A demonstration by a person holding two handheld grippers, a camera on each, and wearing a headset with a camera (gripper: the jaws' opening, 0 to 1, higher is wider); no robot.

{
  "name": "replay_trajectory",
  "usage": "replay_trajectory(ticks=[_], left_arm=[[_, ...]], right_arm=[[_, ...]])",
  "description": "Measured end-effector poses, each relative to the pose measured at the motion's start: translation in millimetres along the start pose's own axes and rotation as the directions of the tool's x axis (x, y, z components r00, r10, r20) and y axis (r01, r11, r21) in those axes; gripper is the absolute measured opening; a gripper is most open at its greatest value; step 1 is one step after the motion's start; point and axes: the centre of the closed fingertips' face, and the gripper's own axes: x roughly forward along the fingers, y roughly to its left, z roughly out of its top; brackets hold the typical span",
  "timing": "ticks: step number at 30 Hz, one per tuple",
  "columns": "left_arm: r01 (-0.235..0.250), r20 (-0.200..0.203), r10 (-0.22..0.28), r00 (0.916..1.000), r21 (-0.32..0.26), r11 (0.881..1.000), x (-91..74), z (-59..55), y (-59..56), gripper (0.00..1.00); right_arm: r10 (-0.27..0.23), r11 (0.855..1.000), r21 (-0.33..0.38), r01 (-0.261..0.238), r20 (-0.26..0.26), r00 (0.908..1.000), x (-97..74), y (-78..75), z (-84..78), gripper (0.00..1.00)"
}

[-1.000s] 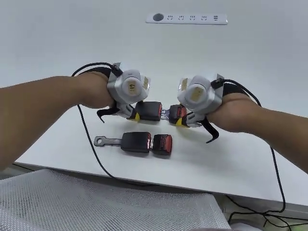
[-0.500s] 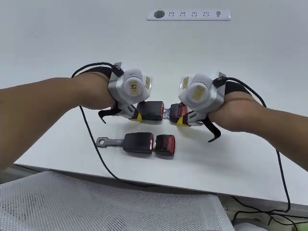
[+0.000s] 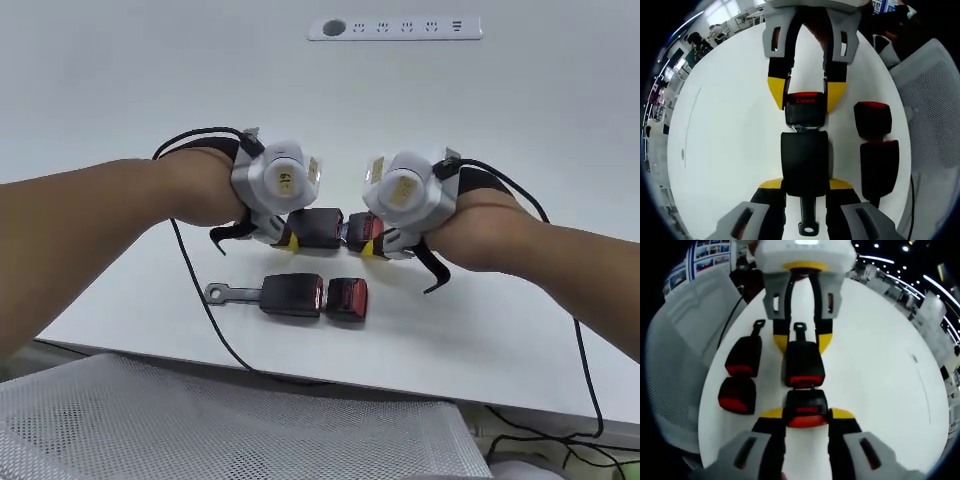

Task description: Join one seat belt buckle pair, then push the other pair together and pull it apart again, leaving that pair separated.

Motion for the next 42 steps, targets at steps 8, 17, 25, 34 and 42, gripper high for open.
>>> replay_trajectory(ticks=[8, 17, 25, 34, 42], left_arm=[[-0.002, 0.003, 0.002, 1.0000, -0.003, 1.000, -0.8, 0.5, -1.2, 0.30], [0.000, 0.010, 0.000, 0.9999, 0.002, 1.000, -0.1, -1.0, 0.0, 0.31], [0.004, -0.003, -0.004, 1.0000, -0.005, 1.000, -0.2, -0.7, 0.4, 0.31], [0.003, -0.020, -0.003, 0.9998, 0.006, 1.000, -0.1, 0.6, -0.1, 0.31], [0.000, -0.038, 0.000, 0.9993, 0.006, 1.000, -0.3, 1.3, -0.6, 0.31]], right_arm=[[-0.004, 1.000, -0.003, 0.004, -0.001, 1.0000, -3.7, 3.8, 0.3, 0.30], [0.001, 1.000, -0.010, -0.001, -0.012, 0.9999, -9.3, 5.1, -4.2, 0.31], [0.017, 1.000, 0.005, -0.017, -0.008, 0.9998, -14.3, 0.5, -12.7, 0.31], [0.005, 1.000, 0.008, -0.005, -0.003, 1.0000, -23.2, -0.5, -26.6, 0.32], [-0.018, 0.999, 0.039, 0.019, -0.018, 0.9997, -46.8, -0.1, -61.2, 0.33]])
